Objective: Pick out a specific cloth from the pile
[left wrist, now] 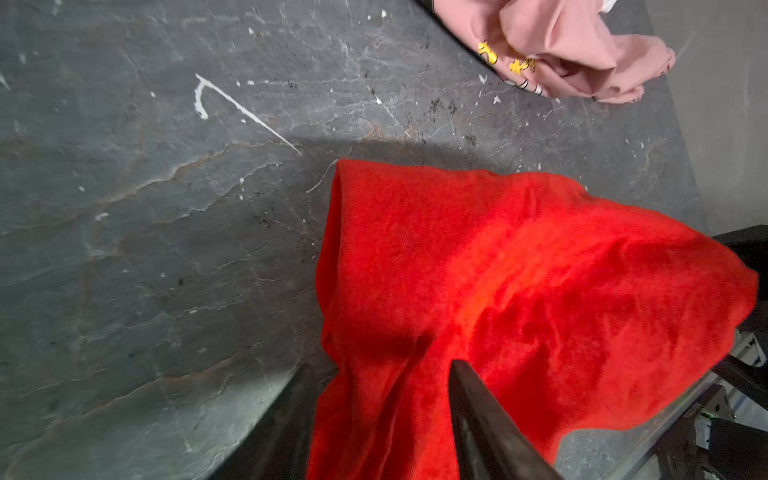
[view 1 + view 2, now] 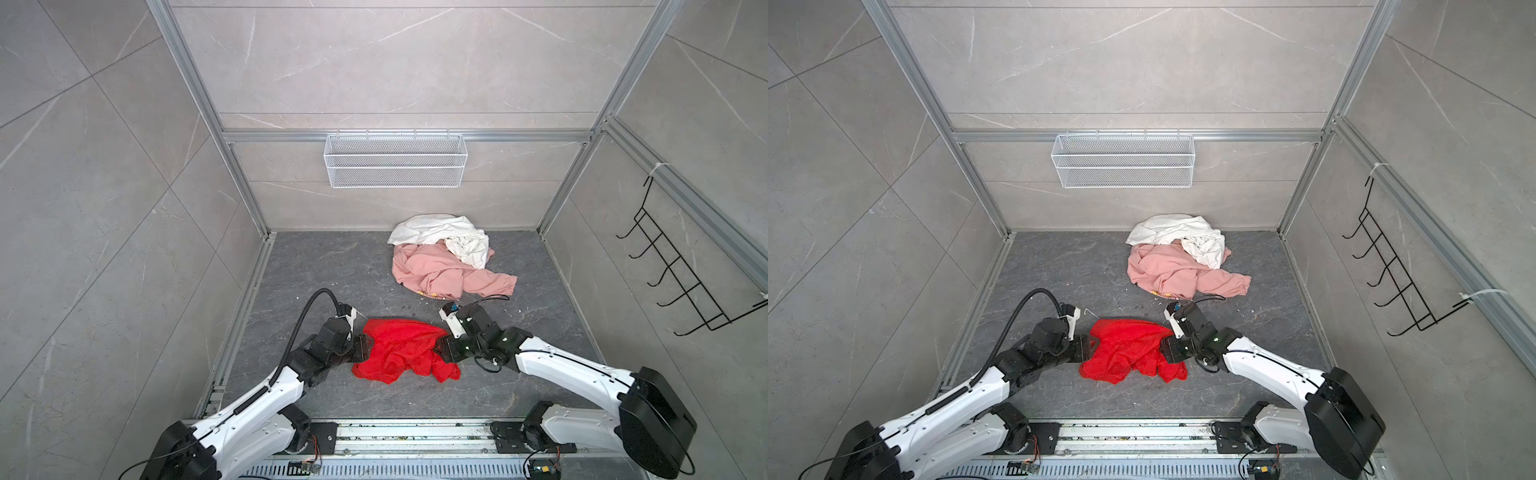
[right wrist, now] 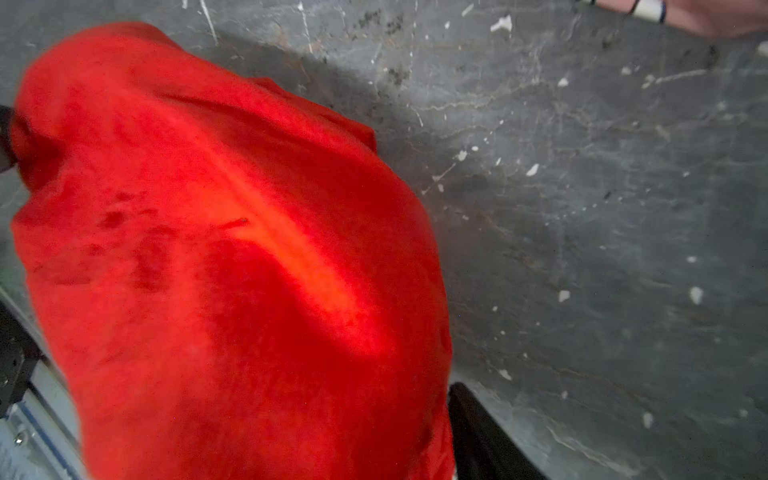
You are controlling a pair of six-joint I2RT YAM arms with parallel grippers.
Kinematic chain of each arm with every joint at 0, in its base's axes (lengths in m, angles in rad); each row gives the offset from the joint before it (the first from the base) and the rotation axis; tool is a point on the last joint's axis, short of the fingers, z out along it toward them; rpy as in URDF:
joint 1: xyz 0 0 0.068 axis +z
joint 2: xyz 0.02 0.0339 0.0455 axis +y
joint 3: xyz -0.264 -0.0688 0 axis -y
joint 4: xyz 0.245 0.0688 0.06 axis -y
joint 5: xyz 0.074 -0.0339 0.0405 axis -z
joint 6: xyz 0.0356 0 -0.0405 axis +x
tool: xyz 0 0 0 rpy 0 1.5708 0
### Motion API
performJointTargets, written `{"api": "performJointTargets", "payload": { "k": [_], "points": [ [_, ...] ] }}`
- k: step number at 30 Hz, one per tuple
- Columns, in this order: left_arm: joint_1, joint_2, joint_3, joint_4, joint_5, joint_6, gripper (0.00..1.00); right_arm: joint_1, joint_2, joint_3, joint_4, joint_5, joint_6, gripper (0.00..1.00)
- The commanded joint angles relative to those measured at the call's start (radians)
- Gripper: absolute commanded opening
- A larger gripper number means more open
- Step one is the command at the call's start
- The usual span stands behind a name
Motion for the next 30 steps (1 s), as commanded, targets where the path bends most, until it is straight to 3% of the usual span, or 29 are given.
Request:
{"api": "performJointTargets", "payload": {
  "k": [1,6,11,14,16,18,20,23,25,27,30],
  "points": [
    [-0.002,-0.067,0.081,-0.076,-0.08,0.052,0.64,0.003,-0.08,0.059,-0.089,0.05,-0.017,0.69],
    [-0.003,-0.131,0.13,-0.142,-0.213,0.093,0.82,0.003,-0.179,0.087,-0.093,0.199,-0.042,0.7],
    [-0.002,-0.151,0.178,-0.164,-0.526,0.107,0.93,0.002,-0.224,0.0,0.123,0.614,-0.11,0.75],
    [-0.002,-0.134,0.173,-0.101,-0.671,0.26,0.98,0.002,-0.222,-0.129,0.438,0.768,-0.315,0.86],
    [0.002,-0.094,0.135,0.0,-0.765,0.418,0.97,-0.002,-0.178,-0.219,0.694,0.856,-0.458,1.0],
    [0.035,-0.034,0.089,0.133,-0.811,0.574,0.98,-0.033,-0.084,-0.242,0.83,0.88,-0.546,1.0],
    [0.121,0.04,0.079,0.19,-0.788,0.6,0.98,-0.081,-0.017,-0.249,0.887,0.866,-0.532,0.96],
    [0.306,0.151,0.061,0.271,-0.637,0.546,0.98,-0.193,0.082,-0.356,1.2,0.813,-0.477,0.95],
    [0.422,0.227,0.03,0.378,-0.524,0.523,0.98,-0.241,0.145,-0.318,1.133,0.809,-0.473,0.94],
    [0.476,0.306,0.017,0.484,-0.473,0.521,0.98,-0.268,0.218,-0.318,1.206,0.818,-0.492,0.97],
    [0.481,0.384,0.018,0.626,-0.44,0.618,0.98,-0.305,0.307,-0.329,1.343,0.823,-0.481,0.99]
  ]
}}
